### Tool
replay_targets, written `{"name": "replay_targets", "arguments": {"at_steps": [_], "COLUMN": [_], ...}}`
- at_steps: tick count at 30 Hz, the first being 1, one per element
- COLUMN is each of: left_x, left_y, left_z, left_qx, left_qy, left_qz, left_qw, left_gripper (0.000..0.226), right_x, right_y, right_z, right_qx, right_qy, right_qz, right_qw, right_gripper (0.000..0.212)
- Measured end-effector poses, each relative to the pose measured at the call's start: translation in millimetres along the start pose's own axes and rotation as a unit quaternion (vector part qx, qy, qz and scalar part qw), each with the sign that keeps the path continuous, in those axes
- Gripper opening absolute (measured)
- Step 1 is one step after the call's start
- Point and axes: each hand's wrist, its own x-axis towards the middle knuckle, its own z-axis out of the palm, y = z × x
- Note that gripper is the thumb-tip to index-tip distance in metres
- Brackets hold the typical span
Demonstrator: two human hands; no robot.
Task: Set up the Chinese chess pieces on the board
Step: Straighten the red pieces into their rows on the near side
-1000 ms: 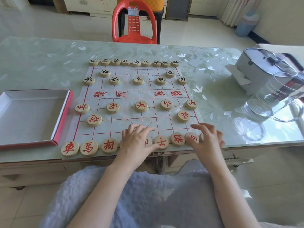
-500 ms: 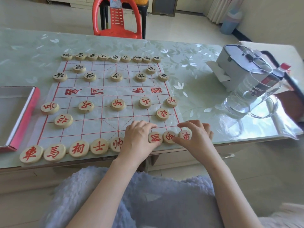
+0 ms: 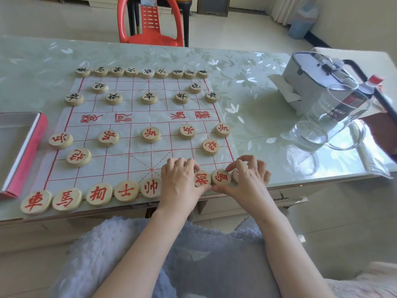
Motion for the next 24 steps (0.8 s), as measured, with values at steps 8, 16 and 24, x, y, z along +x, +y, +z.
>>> {"name": "replay_targets", "arguments": {"at_steps": [8,16,24], "left_x": [-2.2,-2.1,-4.5], "left_y": [-7.0,-6.2,-7.8], "left_z": [-8.4,-2.2,-0.7], "left_qx": [-0.104,0.002,-0.041], "left_qy": [-0.045,0.000,-0.016], "left_qz": [0.030,0.000,0.018], "left_qw": [0.993,1.000,0.999], "left_gripper": [0.057,0.064,0.051], "right_x": [-8.4,-0.8,-6.0], "right_y": [1.0,-0.7,-0.3], "right_z": [-3.1,0.5,1.0], "right_qx": [0.048,0.009,0.025], "right_qy": [-0.059,-0.009,-0.038], "right_qz": [-0.030,-0.012,-0.028], "right_qw": [0.997,1.000,0.999], "right_gripper": [0.054,0.067,0.054]}}
